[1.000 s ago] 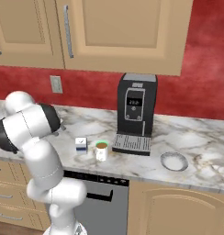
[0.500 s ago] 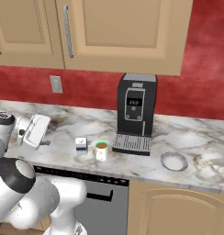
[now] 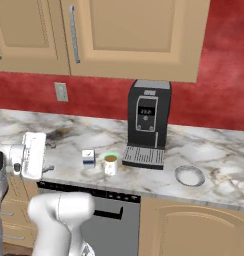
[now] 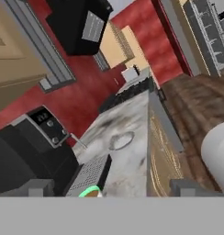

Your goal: Take a sugar cube from the saucer and place it inside the coffee. Then, grab milk from the fridge and place it next to the coffee on the counter to sweeten the coffee.

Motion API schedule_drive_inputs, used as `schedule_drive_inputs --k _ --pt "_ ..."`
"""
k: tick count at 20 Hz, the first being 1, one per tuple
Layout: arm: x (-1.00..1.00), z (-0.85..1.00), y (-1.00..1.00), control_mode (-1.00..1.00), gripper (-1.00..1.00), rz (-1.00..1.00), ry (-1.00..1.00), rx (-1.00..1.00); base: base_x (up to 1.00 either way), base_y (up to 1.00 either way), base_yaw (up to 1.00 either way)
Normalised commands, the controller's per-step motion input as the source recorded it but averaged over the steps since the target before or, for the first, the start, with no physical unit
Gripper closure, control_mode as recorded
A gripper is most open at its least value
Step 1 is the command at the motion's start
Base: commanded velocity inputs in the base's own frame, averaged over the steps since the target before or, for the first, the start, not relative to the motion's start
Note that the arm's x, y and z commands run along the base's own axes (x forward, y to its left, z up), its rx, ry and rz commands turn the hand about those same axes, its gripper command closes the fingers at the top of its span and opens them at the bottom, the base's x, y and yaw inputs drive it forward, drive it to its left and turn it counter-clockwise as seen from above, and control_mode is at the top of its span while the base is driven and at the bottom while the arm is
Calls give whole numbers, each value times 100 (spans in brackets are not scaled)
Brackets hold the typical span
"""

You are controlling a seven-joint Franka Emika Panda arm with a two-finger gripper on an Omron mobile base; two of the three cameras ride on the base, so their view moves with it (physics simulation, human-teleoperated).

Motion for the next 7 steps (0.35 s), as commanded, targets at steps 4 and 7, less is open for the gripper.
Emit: schedule_drive_inputs --k 4,7 --pt "-47 24 -6 -100 -100 3 -38 6 0 0 0" --pt "-100 86 2 -100 -100 8 -85 0 0 0 0"
